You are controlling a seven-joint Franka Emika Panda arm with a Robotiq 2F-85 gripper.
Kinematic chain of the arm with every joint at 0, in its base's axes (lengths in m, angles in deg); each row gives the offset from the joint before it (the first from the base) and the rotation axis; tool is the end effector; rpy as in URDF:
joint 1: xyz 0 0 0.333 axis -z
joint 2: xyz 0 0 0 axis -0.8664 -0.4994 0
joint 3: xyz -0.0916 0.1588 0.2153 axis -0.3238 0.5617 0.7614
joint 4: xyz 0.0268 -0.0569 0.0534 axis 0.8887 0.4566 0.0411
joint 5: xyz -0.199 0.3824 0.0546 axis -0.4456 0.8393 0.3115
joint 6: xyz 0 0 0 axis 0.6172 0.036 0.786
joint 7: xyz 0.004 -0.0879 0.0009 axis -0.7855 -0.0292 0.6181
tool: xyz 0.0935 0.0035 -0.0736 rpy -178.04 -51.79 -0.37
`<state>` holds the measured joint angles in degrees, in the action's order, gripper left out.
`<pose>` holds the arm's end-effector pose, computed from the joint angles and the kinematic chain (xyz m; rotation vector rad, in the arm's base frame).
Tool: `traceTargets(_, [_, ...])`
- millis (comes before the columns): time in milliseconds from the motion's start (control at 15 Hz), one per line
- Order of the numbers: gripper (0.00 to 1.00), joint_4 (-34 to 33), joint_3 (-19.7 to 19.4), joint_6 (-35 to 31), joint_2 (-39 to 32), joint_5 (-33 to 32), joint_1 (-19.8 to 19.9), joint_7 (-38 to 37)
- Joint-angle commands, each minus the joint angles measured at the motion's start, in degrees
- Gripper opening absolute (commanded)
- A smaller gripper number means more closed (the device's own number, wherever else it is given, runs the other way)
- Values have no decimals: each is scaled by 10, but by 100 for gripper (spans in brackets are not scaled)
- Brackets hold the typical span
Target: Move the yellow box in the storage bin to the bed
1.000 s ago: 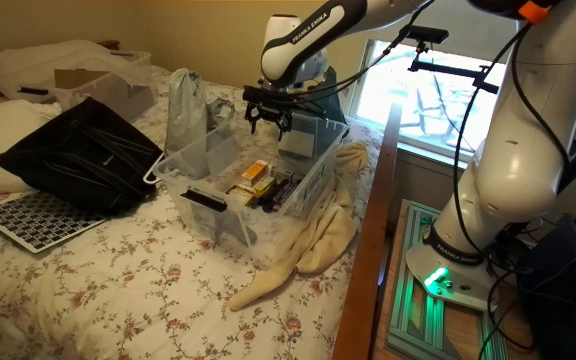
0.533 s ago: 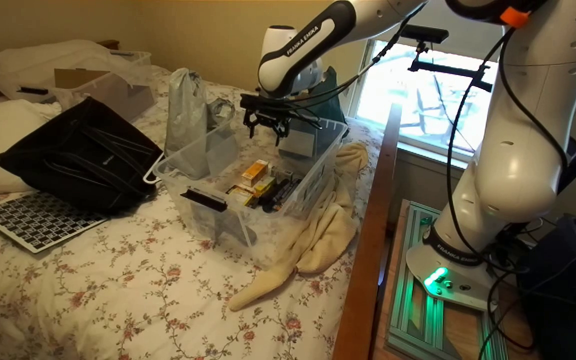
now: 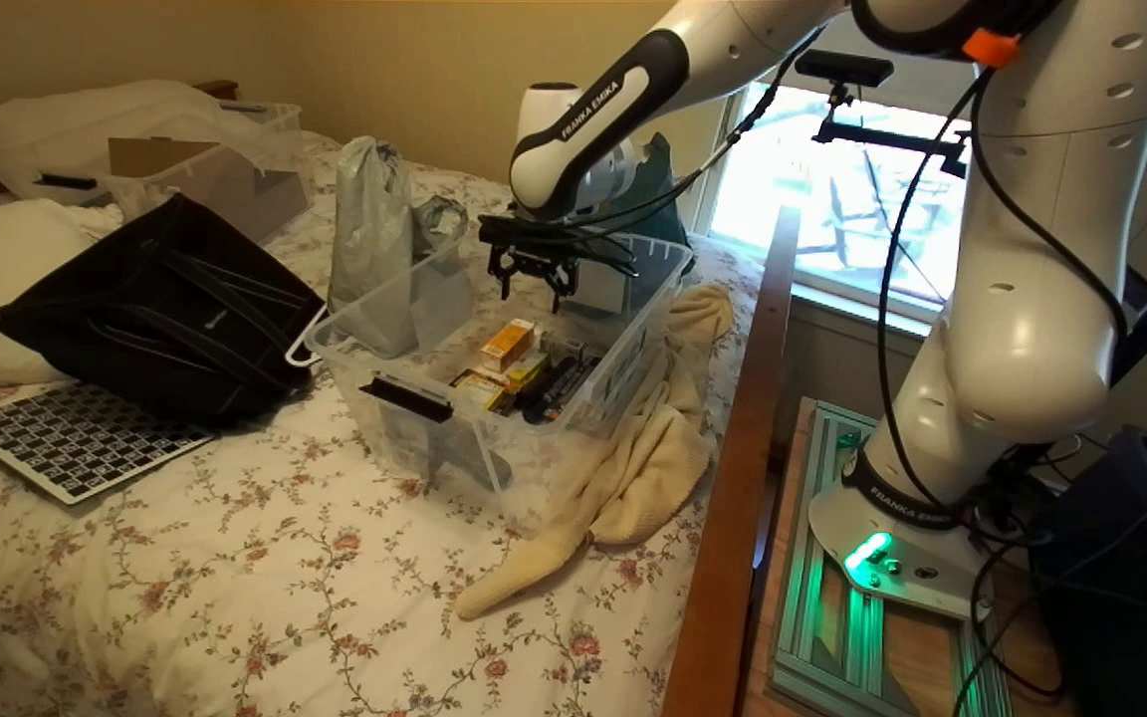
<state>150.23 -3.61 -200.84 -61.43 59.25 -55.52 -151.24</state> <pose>0.5970 -0.1257 0.1813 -2.3888 1.9816 -0.0475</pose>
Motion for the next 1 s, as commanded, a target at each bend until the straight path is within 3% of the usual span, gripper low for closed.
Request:
traceTargets(0, [100,-17,-4,-18,-40,18,-14,-13])
traceTargets(467, [100,-34,0,-46,-83,50,-15,-16])
traceTargets(933, [100,-38,-8,-23,-85,41,-18,-8])
